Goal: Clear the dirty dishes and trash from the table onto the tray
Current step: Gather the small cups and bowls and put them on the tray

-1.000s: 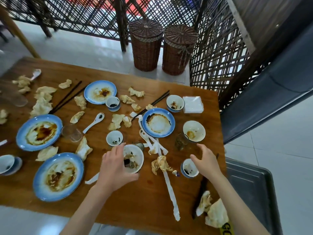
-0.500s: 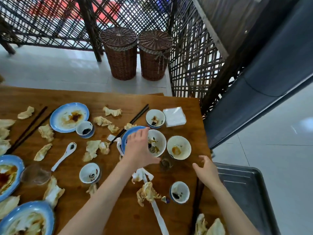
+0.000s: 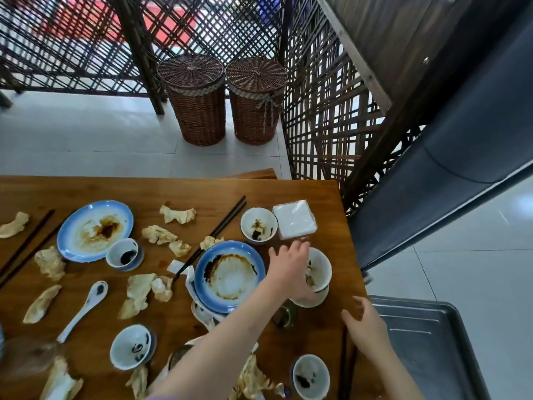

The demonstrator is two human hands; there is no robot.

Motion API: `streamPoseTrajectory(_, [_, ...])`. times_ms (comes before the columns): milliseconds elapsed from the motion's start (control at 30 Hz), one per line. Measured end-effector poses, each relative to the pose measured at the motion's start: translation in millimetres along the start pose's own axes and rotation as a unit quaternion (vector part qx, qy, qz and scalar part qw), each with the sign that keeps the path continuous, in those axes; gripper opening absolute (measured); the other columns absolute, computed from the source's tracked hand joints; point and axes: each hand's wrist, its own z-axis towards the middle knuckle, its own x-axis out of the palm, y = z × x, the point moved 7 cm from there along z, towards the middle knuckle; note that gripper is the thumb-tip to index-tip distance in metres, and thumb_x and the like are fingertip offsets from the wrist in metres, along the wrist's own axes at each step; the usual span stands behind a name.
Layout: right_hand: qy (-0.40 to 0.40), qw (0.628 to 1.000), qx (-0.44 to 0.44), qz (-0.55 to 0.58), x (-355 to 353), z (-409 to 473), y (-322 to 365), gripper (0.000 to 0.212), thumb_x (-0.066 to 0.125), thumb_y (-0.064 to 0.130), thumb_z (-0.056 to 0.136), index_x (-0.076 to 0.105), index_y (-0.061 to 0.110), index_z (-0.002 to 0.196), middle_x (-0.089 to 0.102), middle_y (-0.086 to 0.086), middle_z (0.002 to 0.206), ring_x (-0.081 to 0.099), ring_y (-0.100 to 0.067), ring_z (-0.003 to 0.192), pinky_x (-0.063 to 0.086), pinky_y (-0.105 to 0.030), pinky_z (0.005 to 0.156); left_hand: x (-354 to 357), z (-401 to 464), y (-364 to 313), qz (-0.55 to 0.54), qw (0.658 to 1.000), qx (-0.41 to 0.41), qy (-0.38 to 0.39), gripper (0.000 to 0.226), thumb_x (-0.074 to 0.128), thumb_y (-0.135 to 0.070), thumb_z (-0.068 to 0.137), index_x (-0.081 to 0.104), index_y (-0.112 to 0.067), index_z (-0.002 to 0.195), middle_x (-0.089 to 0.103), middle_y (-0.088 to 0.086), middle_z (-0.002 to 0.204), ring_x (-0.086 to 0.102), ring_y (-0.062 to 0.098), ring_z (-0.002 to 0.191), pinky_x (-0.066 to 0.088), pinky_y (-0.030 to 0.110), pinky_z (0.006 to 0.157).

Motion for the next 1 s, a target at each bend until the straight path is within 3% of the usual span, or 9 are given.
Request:
streamPoseTrajectory(300, [0.002,1.0,0.009,0.027,-3,9,6,0.041,0.052,0.023,0.095,0.044,0.021,0.135,0.05,-0.007,0.137,0.049,-0.028,0.122,0.043,-0.041,0.098,28,3,5,-0.014,0.998,0.029,0.059,0.118,0.088,-0.042,0.052,0.016,-0.024,0.145,0.03,0.0,0.145,0.04,0.031,0.127,0.037,0.056,0.1])
streamPoseTrajectory(433, [0.012,0.999,0.005,0.047,3,13,15,0.037,0.049,0.018,0.096,0.046,0.021,0.132,0.052,-0.006,0.133,0.051,-0.023,0.118,0.045,-0.035,0.091,31,6,8,-0.008,0.997,0.029,0.072,0.125,0.088,-0.042,0.054,0.009,-0.024,0.149,0.023,0.001,0.152,0.035,0.031,0.132,0.039,0.049,0.101])
streamPoseTrajectory(533, [0.023,0.997,0.013,0.071,8,17,20,0.037,0.045,0.011,0.096,0.047,0.02,0.131,0.055,-0.007,0.129,0.057,-0.019,0.104,0.051,-0.035,0.085,35,2,23,-0.137,0.983,-0.032,0.115,0.126,0.087,-0.045,0.056,0.003,-0.03,0.15,0.014,-0.002,0.158,0.024,0.025,0.141,0.034,0.041,0.107])
streamPoseTrajectory(633, [0.051,0.991,0.051,0.112,14,20,22,0.042,0.038,0.004,0.096,0.044,0.021,0.135,0.053,-0.009,0.132,0.06,-0.019,0.093,0.051,-0.031,0.069,35,-4,46,-0.338,0.919,-0.151,0.139,0.091,0.071,-0.042,0.079,0.017,-0.023,0.15,0.025,0.001,0.155,0.031,0.021,0.138,0.032,0.035,0.108])
streamPoseTrajectory(733, [0.081,0.976,0.099,0.176,20,19,24,0.043,0.033,0.005,0.1,0.04,0.021,0.138,0.048,-0.01,0.138,0.062,-0.02,0.085,0.052,-0.036,0.073,36,-13,66,-0.476,0.825,-0.268,0.143,0.04,0.04,-0.024,0.099,0.044,-0.017,0.137,0.049,0.01,0.137,0.061,0.022,0.1,0.049,0.038,0.095])
streamPoseTrajectory(767, [0.094,0.969,0.11,0.201,22,18,26,0.041,0.032,0.007,0.101,0.039,0.02,0.139,0.046,-0.011,0.14,0.062,-0.022,0.085,0.051,-0.042,0.08,38,-17,68,-0.514,0.793,-0.287,0.157,0.036,0.036,-0.02,0.1,0.047,-0.015,0.134,0.051,0.011,0.136,0.065,0.022,0.089,0.052,0.038,0.089])
streamPoseTrajectory(833, [0.117,0.949,0.135,0.26,26,16,28,0.04,0.029,0.01,0.102,0.039,0.018,0.14,0.043,-0.014,0.142,0.063,-0.029,0.088,0.047,-0.05,0.091,43,-24,70,-0.573,0.741,-0.297,0.188,0.037,0.037,-0.018,0.099,0.047,-0.014,0.135,0.047,0.011,0.14,0.066,0.025,0.085,0.05,0.04,0.088])
streamPoseTrajectory(933, [0.151,0.914,0.164,0.34,30,12,31,0.04,0.026,0.015,0.103,0.038,0.018,0.141,0.038,-0.015,0.146,0.061,-0.037,0.096,0.041,-0.056,0.096,46,-30,71,-0.623,0.689,-0.306,0.207,0.041,0.04,-0.02,0.098,0.044,-0.016,0.138,0.041,0.01,0.146,0.061,0.032,0.1,0.042,0.045,0.1])
streamPoseTrajectory(1000, [0.165,0.892,0.175,0.382,33,12,31,0.041,0.025,0.022,0.103,0.036,0.019,0.143,0.035,-0.014,0.148,0.053,-0.046,0.111,0.036,-0.059,0.1,44,-32,69,-0.633,0.679,-0.304,0.212,0.043,0.041,-0.02,0.098,0.041,-0.017,0.14,0.038,0.01,0.148,0.058,0.036,0.109,0.041,0.046,0.1])
